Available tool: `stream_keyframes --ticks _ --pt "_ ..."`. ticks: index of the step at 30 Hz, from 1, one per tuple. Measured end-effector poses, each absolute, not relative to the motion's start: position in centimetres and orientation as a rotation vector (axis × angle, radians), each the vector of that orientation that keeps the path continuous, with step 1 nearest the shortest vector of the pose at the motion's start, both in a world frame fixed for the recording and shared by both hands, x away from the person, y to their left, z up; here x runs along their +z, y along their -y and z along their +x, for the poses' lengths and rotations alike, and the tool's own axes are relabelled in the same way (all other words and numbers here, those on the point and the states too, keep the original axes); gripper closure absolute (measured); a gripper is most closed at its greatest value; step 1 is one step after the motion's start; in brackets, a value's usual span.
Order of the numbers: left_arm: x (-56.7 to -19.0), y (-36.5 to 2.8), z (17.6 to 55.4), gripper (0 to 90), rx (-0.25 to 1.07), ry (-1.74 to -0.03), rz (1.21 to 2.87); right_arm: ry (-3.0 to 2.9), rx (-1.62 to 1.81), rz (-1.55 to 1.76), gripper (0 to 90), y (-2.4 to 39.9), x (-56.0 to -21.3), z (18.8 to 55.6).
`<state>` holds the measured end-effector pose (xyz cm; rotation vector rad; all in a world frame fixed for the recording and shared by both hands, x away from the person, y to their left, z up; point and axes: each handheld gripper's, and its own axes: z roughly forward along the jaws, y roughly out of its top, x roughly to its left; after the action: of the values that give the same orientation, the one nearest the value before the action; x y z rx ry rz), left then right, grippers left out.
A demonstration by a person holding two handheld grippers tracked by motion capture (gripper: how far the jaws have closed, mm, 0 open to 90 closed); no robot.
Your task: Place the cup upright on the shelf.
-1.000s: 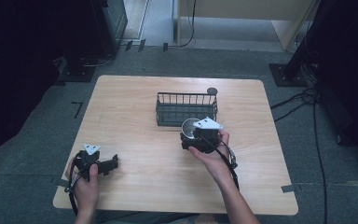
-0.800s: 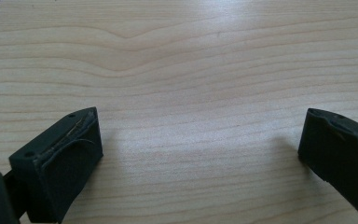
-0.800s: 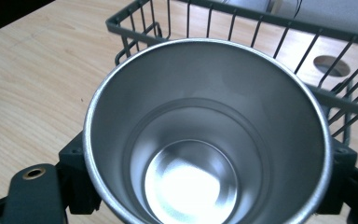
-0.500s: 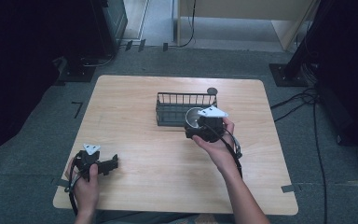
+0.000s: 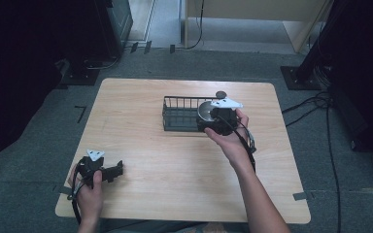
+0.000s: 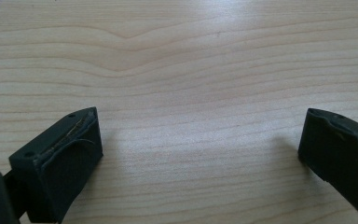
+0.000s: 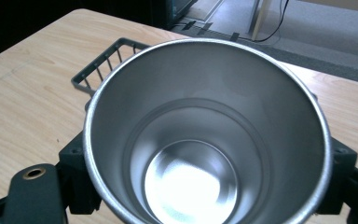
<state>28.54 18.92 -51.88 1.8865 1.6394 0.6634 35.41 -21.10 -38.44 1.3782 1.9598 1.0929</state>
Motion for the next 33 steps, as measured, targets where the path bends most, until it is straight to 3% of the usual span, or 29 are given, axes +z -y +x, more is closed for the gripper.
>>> stream_keyframes --ticks 33 --pt "-51.9 -18.9 28.5 0.0 0.663 -1.64 1.885 -1.858 1.005 1.461 18.2 21.7 -38.4 41.9"
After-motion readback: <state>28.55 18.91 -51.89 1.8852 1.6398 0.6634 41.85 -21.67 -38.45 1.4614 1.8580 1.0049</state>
